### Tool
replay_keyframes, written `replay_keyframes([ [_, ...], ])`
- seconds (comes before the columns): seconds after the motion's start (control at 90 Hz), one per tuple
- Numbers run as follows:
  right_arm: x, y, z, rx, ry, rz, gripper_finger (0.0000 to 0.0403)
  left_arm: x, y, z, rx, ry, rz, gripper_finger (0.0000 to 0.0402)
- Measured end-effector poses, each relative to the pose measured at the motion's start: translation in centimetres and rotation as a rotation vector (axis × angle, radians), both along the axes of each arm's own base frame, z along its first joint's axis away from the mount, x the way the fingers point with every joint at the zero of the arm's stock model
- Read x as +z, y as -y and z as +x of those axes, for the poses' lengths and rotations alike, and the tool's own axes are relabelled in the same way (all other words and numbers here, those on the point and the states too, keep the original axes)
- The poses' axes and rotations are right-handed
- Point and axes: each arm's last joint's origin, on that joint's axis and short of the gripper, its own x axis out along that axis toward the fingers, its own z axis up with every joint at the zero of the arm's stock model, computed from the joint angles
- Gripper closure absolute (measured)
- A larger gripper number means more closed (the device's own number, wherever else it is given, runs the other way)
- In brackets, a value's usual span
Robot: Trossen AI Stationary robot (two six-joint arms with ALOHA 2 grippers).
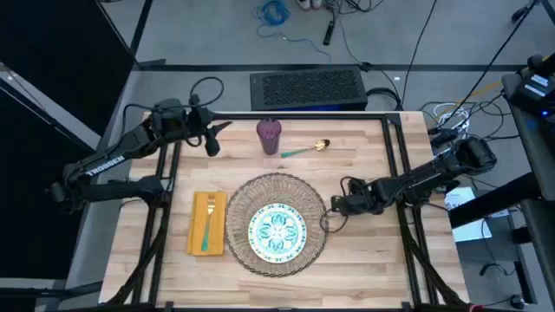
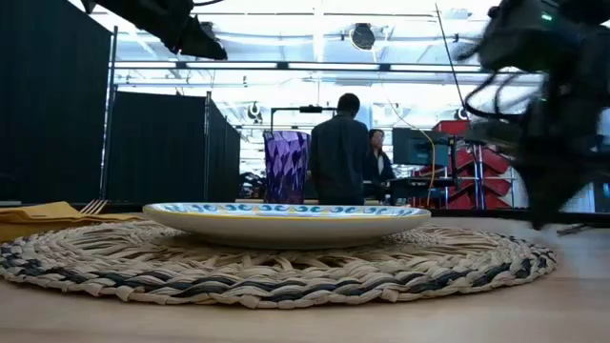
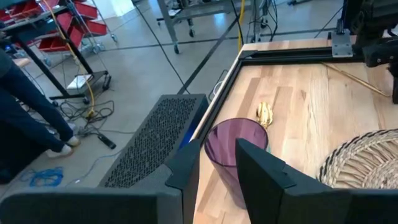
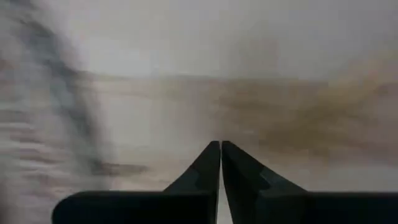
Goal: Set table place
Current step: Move the gold table knife to the right of the brown tablemat
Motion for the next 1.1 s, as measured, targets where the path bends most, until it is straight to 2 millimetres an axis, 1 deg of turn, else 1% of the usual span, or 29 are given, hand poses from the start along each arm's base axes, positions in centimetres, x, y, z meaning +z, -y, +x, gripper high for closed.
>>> replay_keyframes([
  [0.167, -0.2, 1.3, -0.4, -0.006, -0.076, -0.025, 0.0403, 0.1, 0.0, 0.0, 0.002, 0.013, 0.003, 0.0314],
  [0.256, -0.3, 1.6, -0.8, -0.003, -0.124, -0.014, 0.0403, 0.1, 0.0, 0.0, 0.002, 0.008, 0.000, 0.0314],
  [0.378, -0.4, 1.4, -1.1, 0.025, -0.161, 0.052, 0.0403, 0.1, 0.0, 0.0, 0.002, 0.009, 0.001, 0.0314],
  [0.433, -0.3, 1.0, -1.1, 0.044, -0.165, 0.077, 0.0403, 0.1, 0.0, 0.0, 0.002, 0.008, 0.002, 0.0314],
  [0.489, -0.2, 0.5, -1.2, 0.075, -0.181, 0.139, 0.0403, 0.1, 0.0, 0.0, 0.001, 0.007, 0.006, 0.0314],
  [0.578, 0.6, -0.3, -0.9, 0.116, -0.189, 0.205, 0.0403, 0.1, 0.0, 0.0, 0.001, 0.008, 0.007, 0.0314],
  [0.689, 1.9, -0.6, -0.6, 0.151, -0.214, 0.181, 0.0403, 0.2, 0.0, 0.0, 0.001, 0.016, 0.013, 0.0314],
  [0.8, 3.7, 0.0, -0.3, 0.161, -0.249, 0.067, 0.0403, 0.2, 0.0, 0.0, 0.000, 0.018, 0.015, 0.0314],
  [0.867, 4.5, 0.7, -0.6, 0.167, -0.316, -0.006, 0.0401, 0.2, 0.0, 0.0, 0.001, 0.018, 0.015, 0.0314],
  [0.967, 4.5, 1.6, -1.5, 0.222, -0.425, 0.007, 0.0381, 0.2, 0.0, 0.0, 0.001, 0.019, 0.014, 0.0314],
  [1.1, 3.9, 2.6, -1.1, 0.278, -0.383, 0.027, 0.0322, 0.2, -0.1, 0.1, 0.001, 0.018, 0.014, 0.0314],
])
